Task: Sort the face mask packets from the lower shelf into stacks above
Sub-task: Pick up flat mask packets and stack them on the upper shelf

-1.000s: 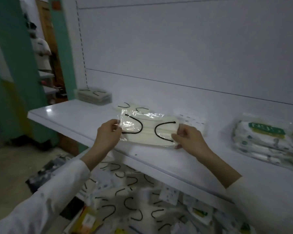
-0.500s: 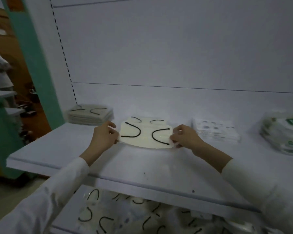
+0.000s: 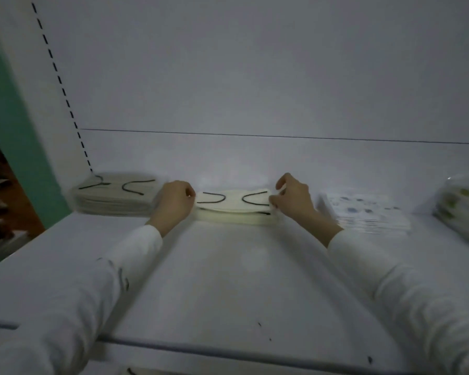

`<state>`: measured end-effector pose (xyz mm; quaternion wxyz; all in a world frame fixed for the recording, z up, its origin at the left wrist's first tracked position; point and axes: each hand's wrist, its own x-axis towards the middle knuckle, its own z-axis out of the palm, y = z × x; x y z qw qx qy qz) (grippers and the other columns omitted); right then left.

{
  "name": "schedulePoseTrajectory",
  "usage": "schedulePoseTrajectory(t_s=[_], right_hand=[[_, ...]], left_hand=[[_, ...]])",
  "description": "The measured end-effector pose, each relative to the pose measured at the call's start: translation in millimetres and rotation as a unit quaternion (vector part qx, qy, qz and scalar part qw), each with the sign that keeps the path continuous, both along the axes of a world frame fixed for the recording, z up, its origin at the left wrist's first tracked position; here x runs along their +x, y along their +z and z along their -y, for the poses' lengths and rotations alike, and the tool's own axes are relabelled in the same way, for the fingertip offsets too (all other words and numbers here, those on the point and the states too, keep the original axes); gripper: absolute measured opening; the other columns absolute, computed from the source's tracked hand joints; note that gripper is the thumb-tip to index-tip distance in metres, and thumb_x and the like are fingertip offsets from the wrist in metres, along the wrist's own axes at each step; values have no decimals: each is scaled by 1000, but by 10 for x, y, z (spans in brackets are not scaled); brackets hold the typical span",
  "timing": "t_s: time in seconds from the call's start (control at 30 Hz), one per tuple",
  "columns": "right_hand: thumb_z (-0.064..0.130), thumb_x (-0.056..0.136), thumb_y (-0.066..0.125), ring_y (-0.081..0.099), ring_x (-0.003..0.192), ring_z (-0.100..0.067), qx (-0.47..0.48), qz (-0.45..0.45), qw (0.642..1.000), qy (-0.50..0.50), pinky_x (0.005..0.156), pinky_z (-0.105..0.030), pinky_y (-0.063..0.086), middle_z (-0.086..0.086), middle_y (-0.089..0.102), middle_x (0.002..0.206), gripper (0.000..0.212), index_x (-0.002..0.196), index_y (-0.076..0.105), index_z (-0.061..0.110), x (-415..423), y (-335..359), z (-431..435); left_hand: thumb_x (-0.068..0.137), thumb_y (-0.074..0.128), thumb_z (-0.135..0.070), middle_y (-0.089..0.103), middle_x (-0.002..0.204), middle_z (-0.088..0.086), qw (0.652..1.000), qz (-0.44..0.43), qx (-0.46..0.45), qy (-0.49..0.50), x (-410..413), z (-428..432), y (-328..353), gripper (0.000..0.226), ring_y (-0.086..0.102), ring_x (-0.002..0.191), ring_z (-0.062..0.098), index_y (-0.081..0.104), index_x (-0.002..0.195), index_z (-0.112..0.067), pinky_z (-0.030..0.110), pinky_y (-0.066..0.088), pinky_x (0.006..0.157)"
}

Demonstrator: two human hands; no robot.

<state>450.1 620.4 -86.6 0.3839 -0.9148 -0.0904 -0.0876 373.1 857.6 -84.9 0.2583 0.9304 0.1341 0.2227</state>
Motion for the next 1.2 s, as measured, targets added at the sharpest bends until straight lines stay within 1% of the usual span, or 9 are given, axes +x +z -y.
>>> schedulePoseTrajectory(t_s=[0.07,0.13,0.27,0.33,0.47,0.63,0.77,0.93,1.2], right_hand=[[11,79,58,61,89,-29,-26,3,1000,-9,71,-29,47,-11,64,97,13,87,59,22,-6,-31,-62],[11,79,53,61,92,-28,-45,-5,999,-18,74,-27,47,-9,67,98,17,84,66,22,-12,-68,-114],[15,83,52,60,97,-28,-86,-1,996,-27,78,-28,47,-8,67,103,22,94,70,18,-25,-106,-161],[15,84,51,58,100,-28,-111,-2,993,-25,77,-29,45,-7,64,105,23,97,70,17,-37,-107,-157],[19,85,52,55,104,-33,-161,7,987,-3,84,-33,47,-14,59,108,22,99,69,17,-58,-97,-117],[17,88,52,51,108,-32,-196,91,976,21,91,-36,41,-10,60,118,24,105,67,12,-222,35,-88],[15,88,53,50,112,-28,-179,126,974,54,93,-35,40,-4,61,122,22,106,65,12,-497,136,-92],[18,87,55,53,108,-26,-140,183,971,67,88,-31,38,-5,65,115,20,101,68,12,-1081,162,-112],[22,86,56,51,111,-22,-128,220,962,103,88,-29,38,-2,63,119,21,103,66,15,-1872,64,-92]], left_hand=[[89,53,-5,70,99,17,1000,-8,13,-17,18,-17,-29,20,63,92,31,71,95,2,29,44,77],[90,51,-6,70,94,18,999,-21,29,-25,26,-40,-34,23,63,88,31,71,92,4,27,39,70],[94,46,-13,58,72,19,996,-45,54,-47,49,-86,-59,33,53,71,31,63,73,7,29,29,62],[94,48,-17,54,69,18,994,-65,49,-72,73,-106,-83,35,55,74,34,61,70,4,28,30,63],[94,49,-19,66,89,19,990,-79,64,-93,106,-131,-57,30,60,90,34,70,93,2,29,37,73],[90,53,-18,64,106,20,990,-16,110,-89,92,-160,40,25,52,103,38,67,106,-4,38,37,93],[89,56,-14,64,102,17,990,25,74,-121,-136,-47,137,20,54,103,35,67,102,-4,35,40,86],[87,58,-8,71,96,7,981,72,6,-179,-626,213,105,15,62,88,18,72,92,-6,14,33,71],[86,57,-9,70,97,6,967,73,-3,-246,-1371,549,-27,17,59,85,12,72,95,-8,14,40,79]])
